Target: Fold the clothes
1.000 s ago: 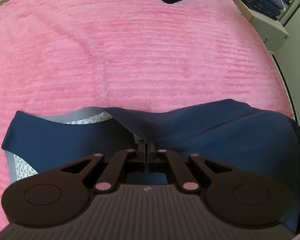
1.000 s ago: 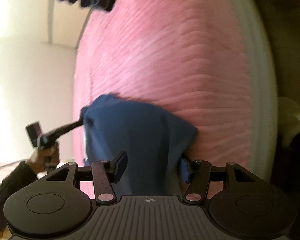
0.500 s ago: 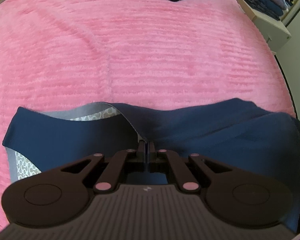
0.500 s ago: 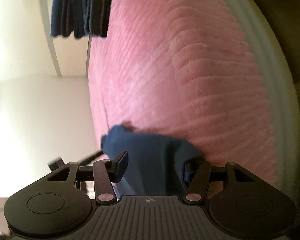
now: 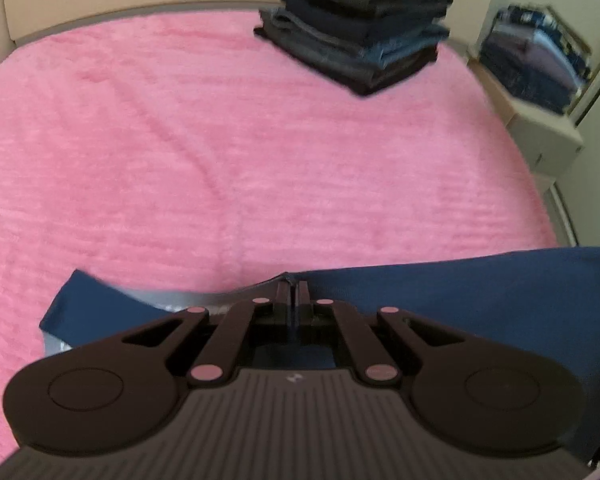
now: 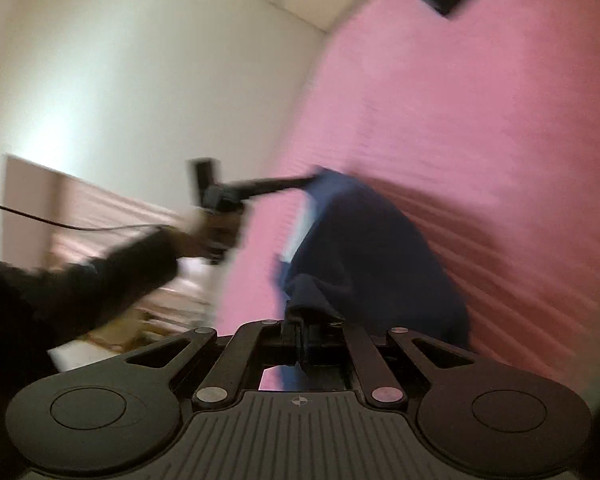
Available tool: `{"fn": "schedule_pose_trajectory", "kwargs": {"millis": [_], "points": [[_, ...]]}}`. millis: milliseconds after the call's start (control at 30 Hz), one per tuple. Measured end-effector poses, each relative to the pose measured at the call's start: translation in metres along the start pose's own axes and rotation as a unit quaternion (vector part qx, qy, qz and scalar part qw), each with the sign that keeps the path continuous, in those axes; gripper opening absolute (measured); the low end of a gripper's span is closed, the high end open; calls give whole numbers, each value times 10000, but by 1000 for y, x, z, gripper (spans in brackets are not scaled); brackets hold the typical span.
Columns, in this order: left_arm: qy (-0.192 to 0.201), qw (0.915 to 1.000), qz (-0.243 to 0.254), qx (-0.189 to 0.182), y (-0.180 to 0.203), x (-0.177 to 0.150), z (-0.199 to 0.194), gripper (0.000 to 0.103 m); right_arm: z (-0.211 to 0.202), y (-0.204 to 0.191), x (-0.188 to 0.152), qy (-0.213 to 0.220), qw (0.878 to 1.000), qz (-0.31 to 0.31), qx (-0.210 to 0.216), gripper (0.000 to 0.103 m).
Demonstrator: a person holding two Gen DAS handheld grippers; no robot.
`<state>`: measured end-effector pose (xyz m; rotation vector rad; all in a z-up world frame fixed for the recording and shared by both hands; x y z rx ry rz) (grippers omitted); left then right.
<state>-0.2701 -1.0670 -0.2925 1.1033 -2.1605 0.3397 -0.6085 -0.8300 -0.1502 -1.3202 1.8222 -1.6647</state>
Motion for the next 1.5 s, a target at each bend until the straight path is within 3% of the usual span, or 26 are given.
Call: {"fn": "schedule_pose_trajectory", "kwargs": {"millis": [67, 300, 367, 400, 467, 533, 567, 600, 667, 833, 1033, 1100, 1233, 1333, 1500], "points": [[-177, 9998, 63, 46, 3, -11, 11, 0, -1, 15, -1, 146, 9995, 66, -285, 0], [-594, 9979, 230, 96, 14, -36, 42, 0, -11, 32, 23, 726, 9951, 185, -652, 0], [-581, 9978, 321, 47, 16, -28, 47, 0, -13, 30, 25, 690, 9959, 354, -476, 0], [-565, 9977, 375, 15, 18, -23, 49, 0, -13, 30, 25, 653, 9961, 439, -394, 0], [-531, 9974, 483, -49, 20, -13, 54, 0, 2, 37, -7, 41, 9972, 635, -402, 1], [-498, 9969, 590, -112, 22, -3, 58, 0, 5, 49, -31, -303, 9956, 680, -567, 1], [-526, 9965, 631, -131, 22, -1, 60, 0, 5, 57, -35, -252, 9943, 774, -691, 13], [-594, 9960, 659, -137, 20, -2, 62, 0, 5, 64, -40, -189, 9928, 866, -809, 45], [-733, 9946, 716, -153, 17, -7, 64, 0, 1, 73, -30, 264, 9907, 1002, -879, 91], [-854, 9939, 665, -183, 12, -20, 67, 0, 0, 84, -7, 833, 9861, 997, -1033, 91], [-820, 9950, 554, -165, 11, -24, 70, 0, 0, 98, 0, 1168, 9669, 2115, -816, 90], [-835, 9948, 557, -165, 11, -24, 71, 0, 4, 75, 4, 948, 9741, 2034, -262, 90], [-829, 9955, 435, -116, 6, -19, 73, 0, 31, 44, -20, -256, 9915, 1273, 0, 90], [-866, 9951, 451, -131, 6, -20, 75, 0, 28, 83, -22, 103, 9806, 1872, -568, 90], [-889, 9947, 492, -147, 7, -20, 78, 0, 20, 106, 6, 1127, 9703, 1992, -788, 90]]}}
Point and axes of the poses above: each gripper's, at about its wrist camera, not at the fingertips, and z roughly the way its jaws point, y to its right, x to its top, the point moved 10 cm from there along z, roughly the way its jaws point, and after that the axes turned 14 degrees about y, right-handed, at the moved point
